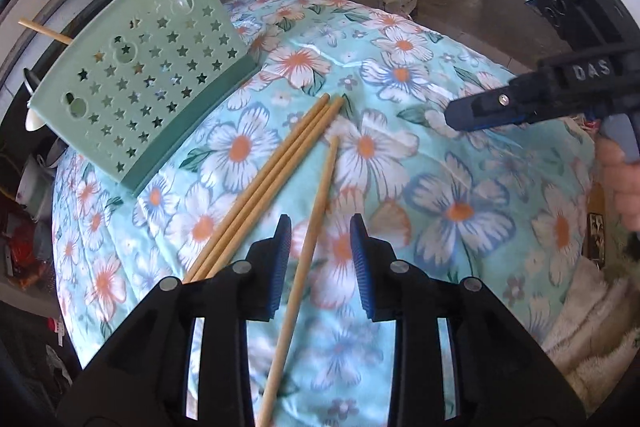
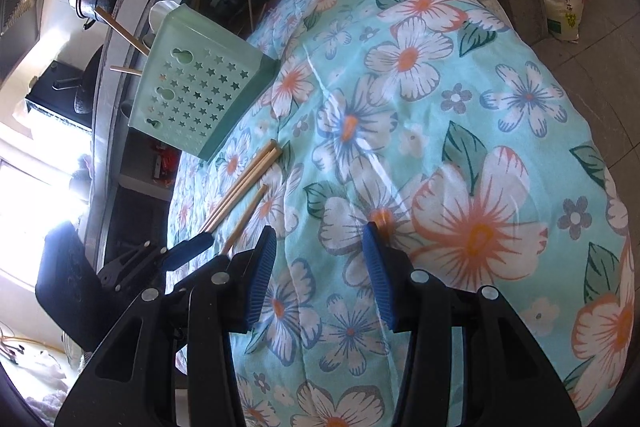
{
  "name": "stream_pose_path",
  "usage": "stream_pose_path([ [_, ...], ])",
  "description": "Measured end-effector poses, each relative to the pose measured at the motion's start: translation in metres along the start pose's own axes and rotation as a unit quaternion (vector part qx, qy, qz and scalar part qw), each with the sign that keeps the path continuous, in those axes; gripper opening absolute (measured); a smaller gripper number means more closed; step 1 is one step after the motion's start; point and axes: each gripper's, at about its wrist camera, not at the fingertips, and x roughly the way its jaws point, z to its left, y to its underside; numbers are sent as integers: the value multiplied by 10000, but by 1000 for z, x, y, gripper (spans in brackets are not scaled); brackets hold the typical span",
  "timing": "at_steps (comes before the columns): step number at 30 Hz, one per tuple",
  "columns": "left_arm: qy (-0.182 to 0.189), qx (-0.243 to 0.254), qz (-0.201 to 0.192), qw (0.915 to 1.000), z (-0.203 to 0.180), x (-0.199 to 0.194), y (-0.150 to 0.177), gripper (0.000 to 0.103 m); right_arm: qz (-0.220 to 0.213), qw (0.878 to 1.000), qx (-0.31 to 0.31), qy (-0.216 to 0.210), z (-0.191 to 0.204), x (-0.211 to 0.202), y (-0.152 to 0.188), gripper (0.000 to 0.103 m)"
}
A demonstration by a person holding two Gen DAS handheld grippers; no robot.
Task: Organize utensils
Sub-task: 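Lift the chopstick upright with the left gripper while the right grasps another chopstick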
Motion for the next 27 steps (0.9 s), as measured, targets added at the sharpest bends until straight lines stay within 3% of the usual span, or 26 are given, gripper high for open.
stream_pose_path([
  [13, 3, -149, 166, 9998, 1, 30, -16, 9, 3, 9999, 84, -72, -3, 2, 0, 45],
  [16, -17, -222, 98, 9997, 2, 25, -15, 5, 2, 9999, 91, -67, -3, 2, 0, 45],
  [27, -179, -732, -458, 9961, 18, -20, -11, 5, 4, 9999, 106, -65, -1, 4, -1, 45],
])
